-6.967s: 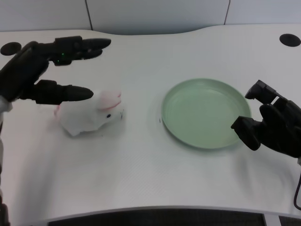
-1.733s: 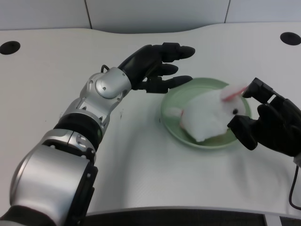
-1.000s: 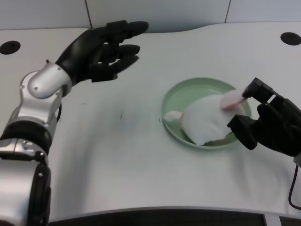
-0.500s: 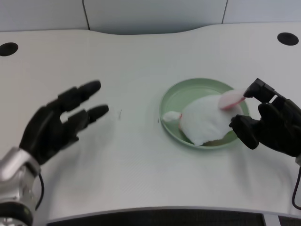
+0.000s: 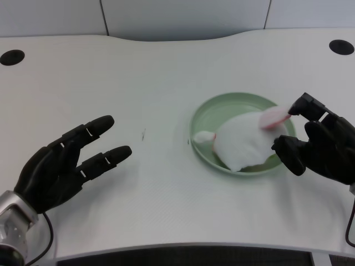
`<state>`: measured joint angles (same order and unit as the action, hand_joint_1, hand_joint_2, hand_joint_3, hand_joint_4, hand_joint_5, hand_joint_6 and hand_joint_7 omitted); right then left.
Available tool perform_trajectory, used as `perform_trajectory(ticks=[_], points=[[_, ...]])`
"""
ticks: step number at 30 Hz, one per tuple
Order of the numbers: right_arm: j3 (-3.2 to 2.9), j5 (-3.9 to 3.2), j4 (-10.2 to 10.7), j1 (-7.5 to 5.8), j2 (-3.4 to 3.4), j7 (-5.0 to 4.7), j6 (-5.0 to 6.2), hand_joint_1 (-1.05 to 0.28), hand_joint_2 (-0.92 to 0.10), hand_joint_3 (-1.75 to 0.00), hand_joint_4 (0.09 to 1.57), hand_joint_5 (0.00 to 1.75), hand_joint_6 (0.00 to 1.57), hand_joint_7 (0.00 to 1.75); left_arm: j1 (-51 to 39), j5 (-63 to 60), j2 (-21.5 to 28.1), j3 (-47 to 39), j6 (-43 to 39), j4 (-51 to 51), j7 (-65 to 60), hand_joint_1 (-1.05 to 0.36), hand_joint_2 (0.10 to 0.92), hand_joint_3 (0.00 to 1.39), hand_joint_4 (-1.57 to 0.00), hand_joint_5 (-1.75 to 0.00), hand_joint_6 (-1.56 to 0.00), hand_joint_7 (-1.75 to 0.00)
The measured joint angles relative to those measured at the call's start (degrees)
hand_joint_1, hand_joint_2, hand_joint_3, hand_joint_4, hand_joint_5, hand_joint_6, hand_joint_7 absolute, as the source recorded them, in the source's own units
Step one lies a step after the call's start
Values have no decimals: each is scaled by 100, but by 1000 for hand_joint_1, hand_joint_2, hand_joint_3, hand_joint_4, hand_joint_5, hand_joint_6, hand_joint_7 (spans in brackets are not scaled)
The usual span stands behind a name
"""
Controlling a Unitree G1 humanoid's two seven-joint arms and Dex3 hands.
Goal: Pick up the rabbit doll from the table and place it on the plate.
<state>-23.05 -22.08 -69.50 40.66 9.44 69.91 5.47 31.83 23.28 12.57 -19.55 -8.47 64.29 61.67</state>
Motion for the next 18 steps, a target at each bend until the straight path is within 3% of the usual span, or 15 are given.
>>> perform_trajectory(ticks=[6,9,18], points=[[0,4,-25,0,0,0,7,-558,-917,-104,1039,1746,794,1746,142,-5,43,-39,128,145,14,-809,921,539,-518,-116,-431,-13],[-3,2,-35,0,-1,1,-46,-552,-918,-94,1038,1746,798,1746,207,-8,58,-53,224,225,14,-806,921,530,-537,-119,-444,-17],[-3,3,-35,0,-11,1,19,-556,-921,-101,1041,1746,792,1746,208,-9,66,-118,308,323,14,-805,921,512,-547,-107,-467,-20]])
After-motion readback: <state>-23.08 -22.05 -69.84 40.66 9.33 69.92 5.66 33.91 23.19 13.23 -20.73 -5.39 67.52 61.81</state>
